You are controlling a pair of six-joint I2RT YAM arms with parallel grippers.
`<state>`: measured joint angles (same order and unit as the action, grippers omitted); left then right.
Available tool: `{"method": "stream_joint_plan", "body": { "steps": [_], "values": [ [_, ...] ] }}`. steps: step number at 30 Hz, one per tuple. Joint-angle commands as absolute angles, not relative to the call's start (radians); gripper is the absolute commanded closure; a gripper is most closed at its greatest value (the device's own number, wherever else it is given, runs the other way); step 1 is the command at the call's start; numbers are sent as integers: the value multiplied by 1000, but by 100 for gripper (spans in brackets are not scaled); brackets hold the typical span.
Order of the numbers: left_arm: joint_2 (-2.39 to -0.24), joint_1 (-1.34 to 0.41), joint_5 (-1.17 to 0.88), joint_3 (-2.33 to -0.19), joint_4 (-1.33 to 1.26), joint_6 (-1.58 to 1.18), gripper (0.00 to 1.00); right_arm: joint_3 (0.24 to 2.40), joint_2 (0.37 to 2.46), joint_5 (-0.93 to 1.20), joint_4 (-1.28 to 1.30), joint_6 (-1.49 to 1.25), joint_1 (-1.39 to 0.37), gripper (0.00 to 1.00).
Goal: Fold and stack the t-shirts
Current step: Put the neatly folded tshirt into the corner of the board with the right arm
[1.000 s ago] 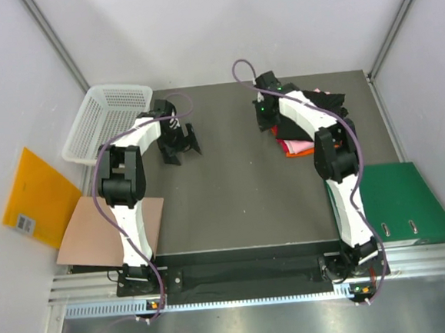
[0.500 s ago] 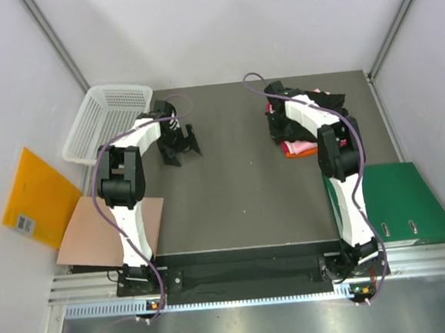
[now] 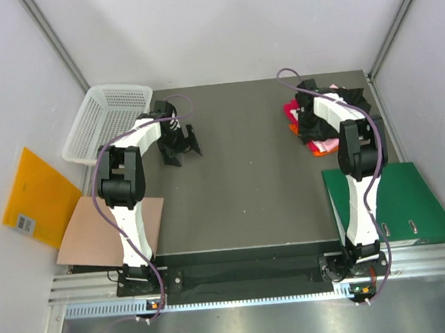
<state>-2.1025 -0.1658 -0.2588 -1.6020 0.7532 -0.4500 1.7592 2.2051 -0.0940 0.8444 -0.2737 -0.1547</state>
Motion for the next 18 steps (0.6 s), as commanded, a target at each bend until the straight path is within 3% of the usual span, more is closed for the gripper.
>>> {"method": "stream_joint_plan", "body": {
  "steps": [1,8,18],
  "values": [
    [-2109,-176,-245,-1562,755,-446,2,1700,2229,-255,851,-281,-38,100],
    [-2109,-176,-242,-1566,759,-440,2,1726,2214,-271,815,-247,-8,100],
    [-2092,-176,-226,-1565,776,-434,2,1948,2333,-284,796,-244,25,100]
  ]
}}
